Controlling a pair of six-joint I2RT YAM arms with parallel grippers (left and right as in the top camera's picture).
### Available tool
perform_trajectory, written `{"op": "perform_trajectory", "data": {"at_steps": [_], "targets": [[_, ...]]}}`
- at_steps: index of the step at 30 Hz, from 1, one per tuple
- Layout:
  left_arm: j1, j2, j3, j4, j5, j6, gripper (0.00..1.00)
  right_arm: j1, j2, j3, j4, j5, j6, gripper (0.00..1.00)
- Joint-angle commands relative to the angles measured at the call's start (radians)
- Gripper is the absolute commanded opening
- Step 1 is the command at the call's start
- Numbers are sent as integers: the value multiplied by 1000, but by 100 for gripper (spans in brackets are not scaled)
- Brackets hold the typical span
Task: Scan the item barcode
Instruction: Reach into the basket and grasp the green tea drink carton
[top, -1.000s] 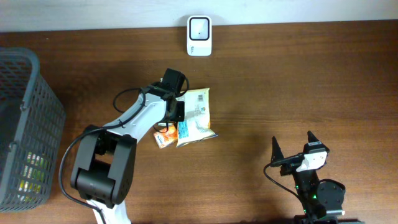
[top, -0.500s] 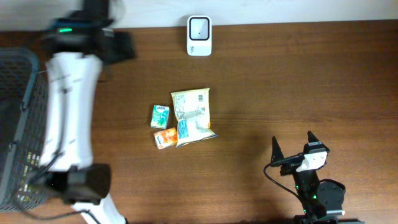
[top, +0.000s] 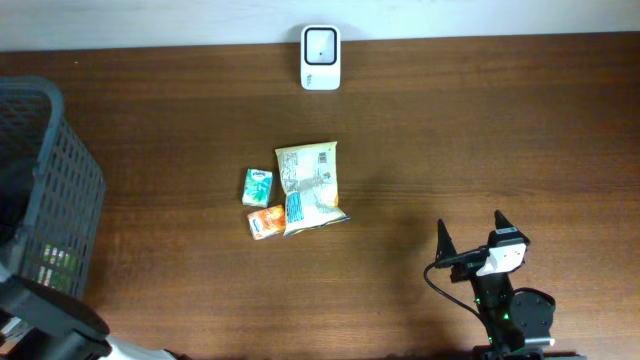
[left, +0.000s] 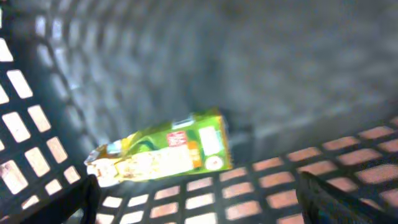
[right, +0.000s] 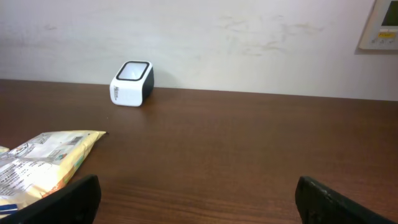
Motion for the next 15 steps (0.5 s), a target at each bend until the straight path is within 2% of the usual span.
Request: {"op": "perform_trajectory", "data": {"at_steps": [1, 2, 4, 5, 6, 8, 9, 10, 12, 14, 15], "targets": [[81, -7, -87, 63, 10, 145, 96, 6, -6, -5, -5, 2, 4, 99], [105, 1, -128, 102, 45, 220, 95, 6, -6, -5, -5, 2, 4, 99], [111, 32, -150, 119, 51, 275, 84, 6, -6, -5, -5, 2, 4, 99], [108, 48, -151, 121, 52, 298, 84, 6, -6, -5, -5, 2, 4, 99], [102, 85, -151, 122, 104, 377, 79, 6, -6, -5, -5, 2, 4, 99], [101, 129, -151, 121, 230, 505, 78, 6, -6, -5, -4, 2, 4, 99], [102, 162, -151, 119, 224, 523, 75, 6, -6, -5, -5, 2, 4, 99], [102, 180, -151, 119, 213, 523, 67, 6, -6, -5, -5, 2, 4, 99], [102, 199, -151, 128, 213, 523, 58, 6, -6, -5, -5, 2, 4, 99], [102, 204, -151, 144, 213, 522, 33, 6, -6, -5, -5, 2, 4, 99], [102, 204, -151, 150, 213, 522, 27, 6, -6, -5, -5, 2, 4, 99]]}}
